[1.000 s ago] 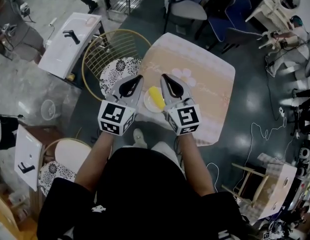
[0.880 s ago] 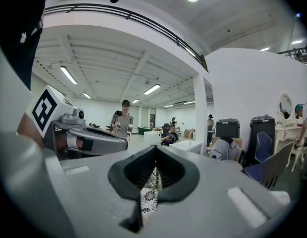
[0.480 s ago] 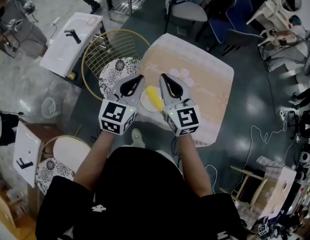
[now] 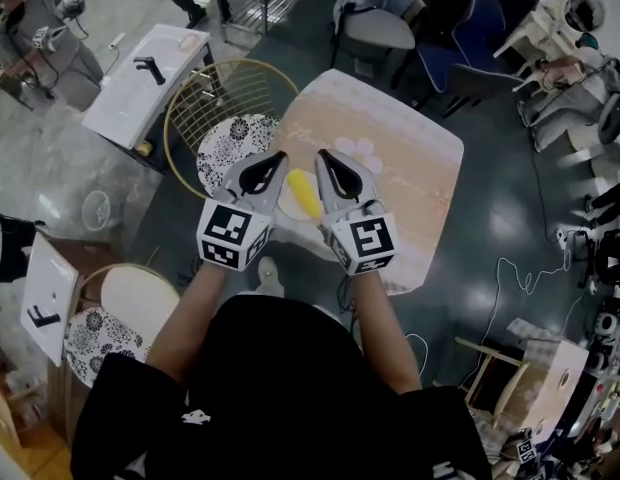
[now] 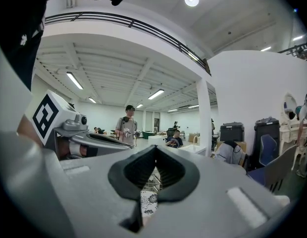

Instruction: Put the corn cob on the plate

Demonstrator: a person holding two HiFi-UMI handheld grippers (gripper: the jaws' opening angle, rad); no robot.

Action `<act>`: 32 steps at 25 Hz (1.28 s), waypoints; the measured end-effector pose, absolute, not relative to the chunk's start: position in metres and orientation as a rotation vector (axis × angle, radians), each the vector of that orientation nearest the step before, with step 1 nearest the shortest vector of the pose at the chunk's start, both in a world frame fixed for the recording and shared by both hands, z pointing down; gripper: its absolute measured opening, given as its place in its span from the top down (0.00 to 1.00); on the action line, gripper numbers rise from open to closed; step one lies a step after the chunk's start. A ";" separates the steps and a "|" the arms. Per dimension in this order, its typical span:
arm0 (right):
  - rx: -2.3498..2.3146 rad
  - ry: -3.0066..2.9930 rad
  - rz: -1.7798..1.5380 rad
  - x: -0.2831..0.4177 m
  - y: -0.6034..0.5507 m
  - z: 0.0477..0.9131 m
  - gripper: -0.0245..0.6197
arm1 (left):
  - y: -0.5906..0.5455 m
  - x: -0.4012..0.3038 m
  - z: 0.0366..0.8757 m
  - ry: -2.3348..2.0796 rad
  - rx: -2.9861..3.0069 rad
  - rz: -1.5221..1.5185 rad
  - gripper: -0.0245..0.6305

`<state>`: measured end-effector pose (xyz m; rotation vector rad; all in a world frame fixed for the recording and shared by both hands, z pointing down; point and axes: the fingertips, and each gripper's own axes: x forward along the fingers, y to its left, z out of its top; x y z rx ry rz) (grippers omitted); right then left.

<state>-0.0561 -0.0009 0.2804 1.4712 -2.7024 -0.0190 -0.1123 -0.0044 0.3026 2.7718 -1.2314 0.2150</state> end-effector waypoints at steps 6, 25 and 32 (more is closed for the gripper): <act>1.477 -2.711 -0.028 -0.049 0.015 0.272 0.96 | 0.009 -0.104 0.296 -1.252 2.774 0.190 0.96; 1.458 -2.719 -0.069 -0.038 0.082 0.265 0.96 | 0.078 -0.088 0.287 -1.255 2.802 0.176 0.96; 1.448 -2.723 -0.065 -0.034 0.105 0.265 0.96 | 0.102 -0.086 0.284 -1.268 2.804 0.180 0.96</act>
